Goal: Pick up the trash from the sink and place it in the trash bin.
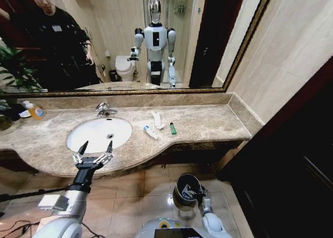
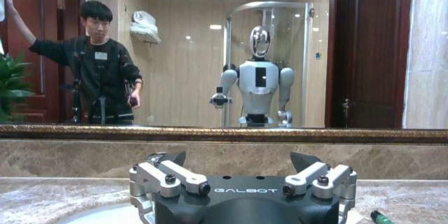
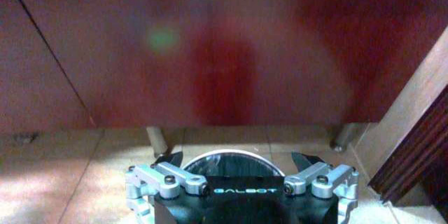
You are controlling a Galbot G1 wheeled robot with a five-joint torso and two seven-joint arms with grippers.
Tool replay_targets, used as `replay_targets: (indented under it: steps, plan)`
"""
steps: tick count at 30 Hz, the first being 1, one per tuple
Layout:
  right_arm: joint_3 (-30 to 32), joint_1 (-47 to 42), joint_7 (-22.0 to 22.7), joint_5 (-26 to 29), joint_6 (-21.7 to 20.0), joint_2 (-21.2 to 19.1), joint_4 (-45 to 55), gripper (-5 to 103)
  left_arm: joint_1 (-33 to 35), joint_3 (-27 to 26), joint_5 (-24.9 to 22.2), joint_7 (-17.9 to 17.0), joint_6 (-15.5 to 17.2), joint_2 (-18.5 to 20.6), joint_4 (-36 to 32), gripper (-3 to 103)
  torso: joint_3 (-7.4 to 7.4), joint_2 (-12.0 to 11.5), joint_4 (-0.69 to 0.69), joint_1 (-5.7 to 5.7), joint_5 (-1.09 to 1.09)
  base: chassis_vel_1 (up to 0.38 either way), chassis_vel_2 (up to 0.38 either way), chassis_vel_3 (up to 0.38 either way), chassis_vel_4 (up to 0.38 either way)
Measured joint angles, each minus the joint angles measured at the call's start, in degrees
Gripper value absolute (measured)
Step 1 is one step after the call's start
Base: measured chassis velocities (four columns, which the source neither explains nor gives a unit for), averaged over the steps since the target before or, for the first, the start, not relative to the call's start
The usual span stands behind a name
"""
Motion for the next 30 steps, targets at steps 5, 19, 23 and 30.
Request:
replay_targets:
  steps: [5,19,23,30]
  plan:
    - [-0.3,-4.0,0.1,4.6,-1.8,-1.3,9.2,100,0.0,0.0,0.0,0.0,0.0,0.0,0.0,100,0.0,0.0,0.0,0.0,0.0,0.0,0.0,0.0,0.0]
    - [-1.1,-12.8,4.8,4.2,1.7,-2.3,33.9,100,0.0,0.0,0.0,0.0,0.0,0.0,0.0,100,0.0,0.0,0.0,0.0,-0.01,0.0,0.0,0.0,0.0]
    - [-1.1,-13.4,4.8,4.1,-0.5,-2.2,42.6,100,0.0,0.0,0.0,0.0,0.0,0.0,0.0,100,0.0,0.0,0.0,0.0,-0.01,0.0,0.0,0.0,0.0]
    - [-1.6,-6.6,4.4,4.0,-8.1,-2.7,47.8,100,0.0,0.0,0.0,0.0,0.0,0.0,0.0,100,0.0,0.0,0.0,0.0,-0.01,0.0,0.0,0.0,0.0]
